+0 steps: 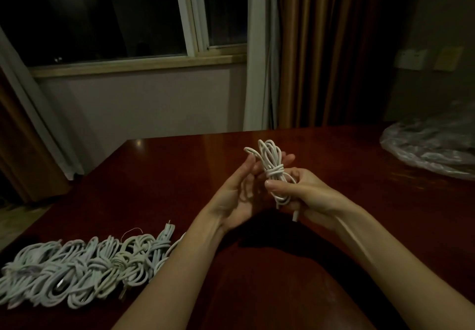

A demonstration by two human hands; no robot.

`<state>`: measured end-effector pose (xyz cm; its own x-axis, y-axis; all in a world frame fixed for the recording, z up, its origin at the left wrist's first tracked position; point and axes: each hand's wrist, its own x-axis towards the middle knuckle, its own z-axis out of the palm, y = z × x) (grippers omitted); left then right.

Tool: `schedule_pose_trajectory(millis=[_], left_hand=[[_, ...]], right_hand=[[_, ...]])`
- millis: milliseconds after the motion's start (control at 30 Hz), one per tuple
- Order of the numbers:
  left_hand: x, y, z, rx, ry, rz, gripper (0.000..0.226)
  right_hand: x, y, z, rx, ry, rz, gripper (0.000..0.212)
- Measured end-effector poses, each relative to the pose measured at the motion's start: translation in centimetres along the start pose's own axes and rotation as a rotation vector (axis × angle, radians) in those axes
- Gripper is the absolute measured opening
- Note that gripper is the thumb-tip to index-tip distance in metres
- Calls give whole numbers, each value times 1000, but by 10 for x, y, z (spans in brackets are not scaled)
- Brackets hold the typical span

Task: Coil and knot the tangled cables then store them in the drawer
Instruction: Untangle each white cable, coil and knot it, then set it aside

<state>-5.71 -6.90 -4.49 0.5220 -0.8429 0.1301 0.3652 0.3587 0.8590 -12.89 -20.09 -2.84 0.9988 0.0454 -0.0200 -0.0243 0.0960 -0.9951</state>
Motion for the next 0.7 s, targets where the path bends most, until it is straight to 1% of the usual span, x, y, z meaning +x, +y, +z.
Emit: schedule_pose_trajectory(millis=[33,100,167,233,267,333,367,433,467,533,600,700], left_hand=[[0,1,2,-9,-2,-3,59],[2,-2,3,45,8,18,56],[3,-4,4,94,39,43,54],[4,-4,5,124,57,55,50],[6,-4,5,146,70,53,44],[9,-3,7,187,119,49,26],[10,-3,8,204,160,51,21],[13,-6,11,229,259,79,26],[15,-9,11,244,314,103,29],[17,-15,11,316,409,150,24],[19,-24,11,451,497,196,19],[22,-33,9,610,615,282,19]], right_hand=[[-1,-1,0,21,-1,-2,6],[-1,0,-2,25,-17,7,6],[-1,2,-2,3,-46,32,15],[-2,2,0,-1,-72,47,18],[-1,3,-1,-8,-84,48,19],[-1,2,1,-46,-76,58,21],[0,3,1,-60,-51,64,23],[5,7,-2,-124,53,56,24],[7,10,-3,-184,113,40,21],[10,16,-3,-301,226,0,13],[12,22,-2,-445,325,-72,16],[13,30,3,-702,428,-188,27]])
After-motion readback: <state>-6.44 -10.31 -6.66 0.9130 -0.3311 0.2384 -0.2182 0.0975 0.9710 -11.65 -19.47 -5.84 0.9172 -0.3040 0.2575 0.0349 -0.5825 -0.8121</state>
